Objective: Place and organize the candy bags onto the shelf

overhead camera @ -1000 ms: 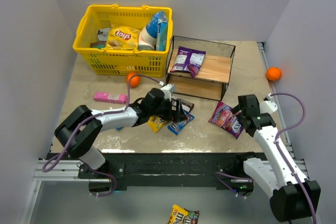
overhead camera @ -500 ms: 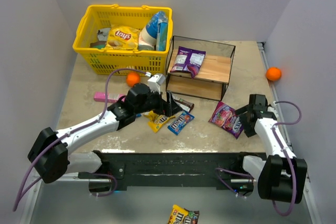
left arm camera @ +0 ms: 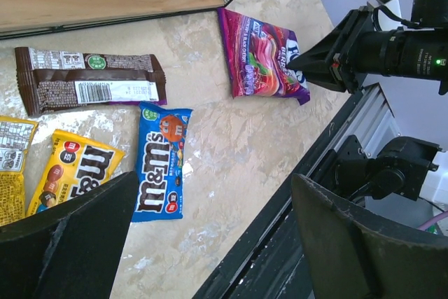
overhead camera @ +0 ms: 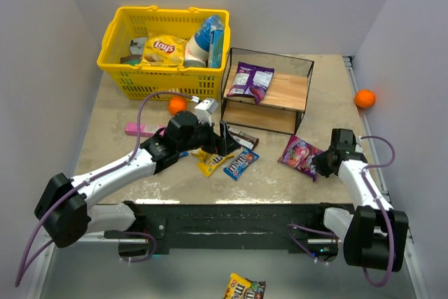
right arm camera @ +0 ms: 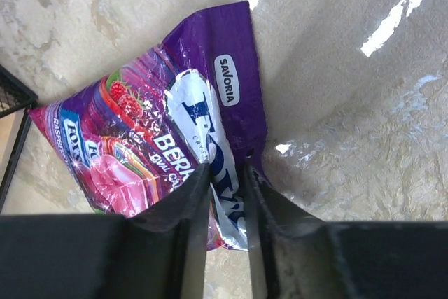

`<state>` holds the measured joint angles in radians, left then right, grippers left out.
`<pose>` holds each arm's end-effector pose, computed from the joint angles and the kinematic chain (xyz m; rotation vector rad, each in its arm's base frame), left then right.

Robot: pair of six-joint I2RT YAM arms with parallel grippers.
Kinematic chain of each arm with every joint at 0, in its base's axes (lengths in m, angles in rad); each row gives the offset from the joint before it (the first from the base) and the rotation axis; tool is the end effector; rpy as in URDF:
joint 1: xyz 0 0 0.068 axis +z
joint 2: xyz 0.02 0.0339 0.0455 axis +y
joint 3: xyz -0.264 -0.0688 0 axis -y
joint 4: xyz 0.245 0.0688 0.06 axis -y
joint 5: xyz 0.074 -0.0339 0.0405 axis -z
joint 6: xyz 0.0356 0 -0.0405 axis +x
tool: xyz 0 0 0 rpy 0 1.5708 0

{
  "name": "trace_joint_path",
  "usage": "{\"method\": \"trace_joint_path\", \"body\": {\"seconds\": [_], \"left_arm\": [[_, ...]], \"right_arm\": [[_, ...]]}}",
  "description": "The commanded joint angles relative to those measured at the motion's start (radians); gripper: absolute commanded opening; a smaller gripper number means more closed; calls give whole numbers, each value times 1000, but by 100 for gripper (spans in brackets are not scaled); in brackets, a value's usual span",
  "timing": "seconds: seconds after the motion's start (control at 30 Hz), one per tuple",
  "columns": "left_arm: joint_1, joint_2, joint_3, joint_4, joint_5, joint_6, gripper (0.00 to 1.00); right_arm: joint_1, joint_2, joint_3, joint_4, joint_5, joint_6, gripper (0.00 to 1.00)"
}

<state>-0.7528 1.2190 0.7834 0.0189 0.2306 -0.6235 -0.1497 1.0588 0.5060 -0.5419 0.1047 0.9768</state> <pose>0.1957 -0.1945 0.2684 0.3005 2.1339 -1.0806 0.1782 -0.0306 0.1688 1.4497 2.2323 0.1318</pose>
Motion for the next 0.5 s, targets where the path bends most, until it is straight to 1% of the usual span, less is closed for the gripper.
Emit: {"method": "trace_joint_path", "body": {"seconds": [0.0, 0.1, 0.13, 0.17, 0.33, 0.43, 0.47], "left_arm": [[7, -18, 39, 12, 4, 21, 95], [7, -16, 39, 7, 1, 16, 95], [7, -16, 37, 7, 0, 16, 95], [7, -16, 34, 7, -8, 15, 95], [7, -3, 53, -7, -30, 13, 95], [7, -7, 65, -17, -69, 13, 95], [6, -9, 68, -57, -106, 13, 95]], "right_arm": [[-1, -45, 12, 2, -20, -38, 22], [-1, -78, 25, -13, -46, -56, 11], [-1, -88, 29, -13, -86, -65, 2], [-1, -97, 35, -15, -103, -75, 0], [-1, -181, 101, -75, -169, -122, 0], [-1, -224, 155, -130, -224, -159, 0], [-1, -244, 166, -144, -268, -167, 0]]}}
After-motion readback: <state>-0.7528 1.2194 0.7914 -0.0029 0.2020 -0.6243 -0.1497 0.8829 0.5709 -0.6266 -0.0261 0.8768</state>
